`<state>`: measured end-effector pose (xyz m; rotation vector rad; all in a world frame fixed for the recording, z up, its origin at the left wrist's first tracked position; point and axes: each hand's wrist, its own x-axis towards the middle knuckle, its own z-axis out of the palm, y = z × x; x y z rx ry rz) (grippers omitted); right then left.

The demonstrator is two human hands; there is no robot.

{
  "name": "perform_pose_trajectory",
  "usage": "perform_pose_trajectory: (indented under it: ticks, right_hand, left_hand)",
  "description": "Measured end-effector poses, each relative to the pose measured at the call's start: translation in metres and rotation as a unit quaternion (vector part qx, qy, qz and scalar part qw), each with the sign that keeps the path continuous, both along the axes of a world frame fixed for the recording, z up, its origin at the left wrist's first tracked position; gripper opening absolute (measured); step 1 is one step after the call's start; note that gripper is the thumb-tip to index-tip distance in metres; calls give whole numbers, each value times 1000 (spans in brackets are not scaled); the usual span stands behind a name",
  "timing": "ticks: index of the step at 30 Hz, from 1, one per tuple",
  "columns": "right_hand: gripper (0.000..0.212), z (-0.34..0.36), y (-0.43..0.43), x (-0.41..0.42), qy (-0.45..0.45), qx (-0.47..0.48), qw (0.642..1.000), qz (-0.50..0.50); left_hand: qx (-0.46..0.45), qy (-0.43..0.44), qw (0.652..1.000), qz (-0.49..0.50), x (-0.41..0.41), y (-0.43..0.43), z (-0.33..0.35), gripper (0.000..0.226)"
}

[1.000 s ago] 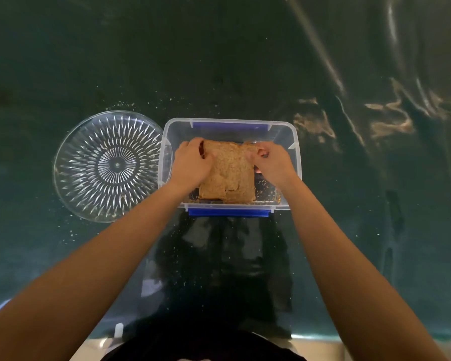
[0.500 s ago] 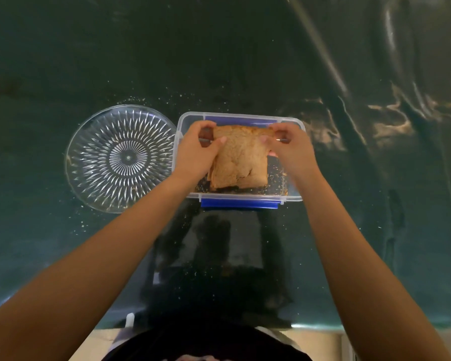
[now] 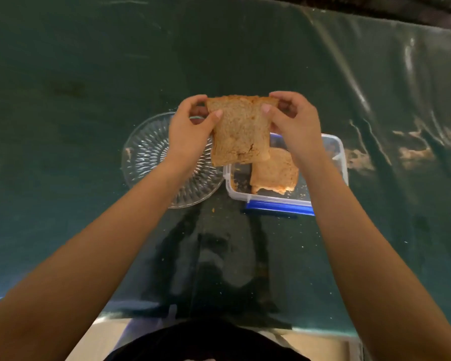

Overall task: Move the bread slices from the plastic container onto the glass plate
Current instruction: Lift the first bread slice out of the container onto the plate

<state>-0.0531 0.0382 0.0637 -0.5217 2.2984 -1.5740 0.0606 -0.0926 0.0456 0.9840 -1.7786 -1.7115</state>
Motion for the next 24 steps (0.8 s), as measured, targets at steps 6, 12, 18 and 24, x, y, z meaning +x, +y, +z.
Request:
perform_pose_trajectory:
  ticks: [6,12,18,24]
  right_hand:
    - [33,-6,-53,31,-52,-28,998,14]
    - [31,-28,-97,51,-99,-12,995,4]
    - [33,-65,-126,60,-135,53,989,-15]
    - [30,-93,-141,54,-120,121,984,-43]
  left_hand:
    - [6,-8,999,46,37,-44,1,43]
    - [14,-43,998,50,58,-83,-17,41]
    - [13,-114,993,26,60,-112,-50,42]
    - [-13,-174,984,-35,47,-129,-72,42]
